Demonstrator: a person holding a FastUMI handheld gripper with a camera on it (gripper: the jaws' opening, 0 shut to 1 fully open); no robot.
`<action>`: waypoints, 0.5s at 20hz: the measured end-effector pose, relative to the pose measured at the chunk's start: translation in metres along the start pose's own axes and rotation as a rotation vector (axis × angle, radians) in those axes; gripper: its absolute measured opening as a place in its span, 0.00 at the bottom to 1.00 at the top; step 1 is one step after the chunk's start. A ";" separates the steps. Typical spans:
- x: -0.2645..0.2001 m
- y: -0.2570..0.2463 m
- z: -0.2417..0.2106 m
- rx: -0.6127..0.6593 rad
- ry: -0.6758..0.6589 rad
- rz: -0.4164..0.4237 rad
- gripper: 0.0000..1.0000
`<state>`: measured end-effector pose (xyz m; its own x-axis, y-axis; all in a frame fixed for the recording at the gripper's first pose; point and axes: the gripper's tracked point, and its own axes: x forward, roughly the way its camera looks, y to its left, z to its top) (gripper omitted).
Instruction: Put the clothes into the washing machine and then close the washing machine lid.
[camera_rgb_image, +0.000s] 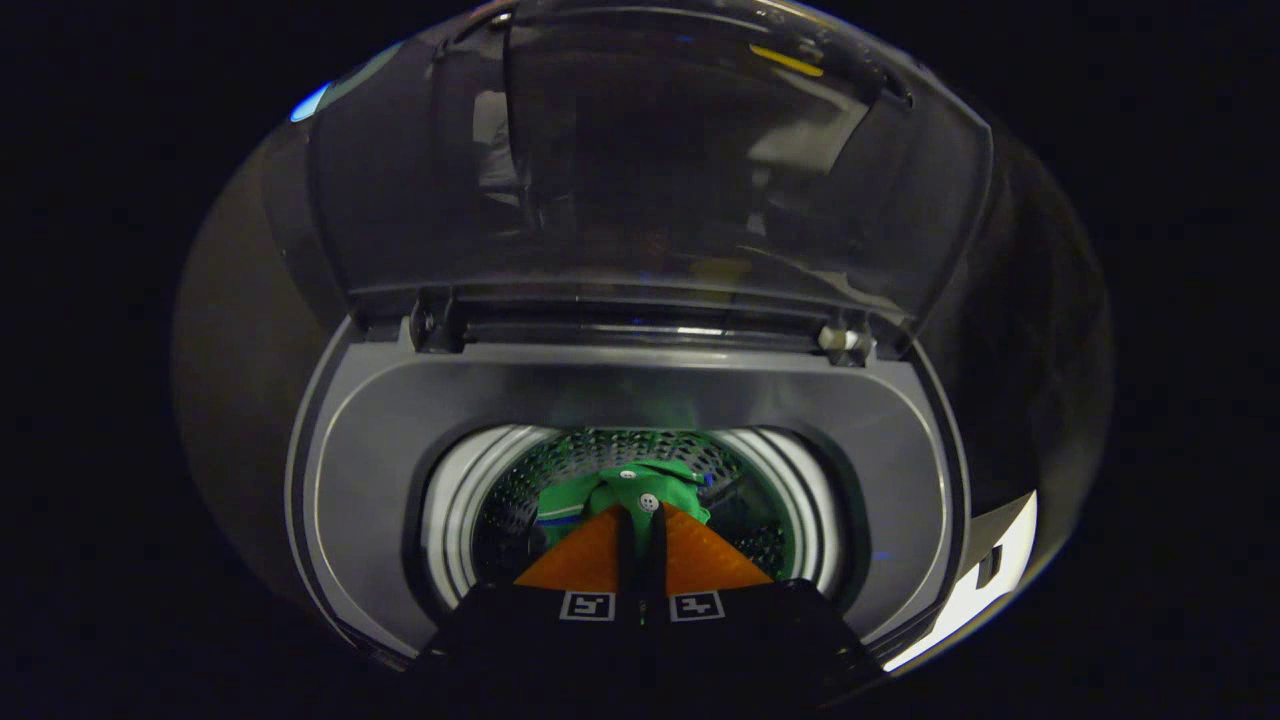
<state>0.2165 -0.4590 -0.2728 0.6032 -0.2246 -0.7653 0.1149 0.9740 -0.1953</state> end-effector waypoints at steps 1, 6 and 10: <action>0.006 -0.003 -0.007 0.003 0.023 0.002 0.05; 0.030 -0.008 -0.037 0.004 0.137 0.041 0.05; 0.033 -0.001 -0.054 0.016 0.205 0.086 0.97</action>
<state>0.1934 -0.4690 -0.3313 0.4384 -0.1401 -0.8878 0.0829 0.9899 -0.1152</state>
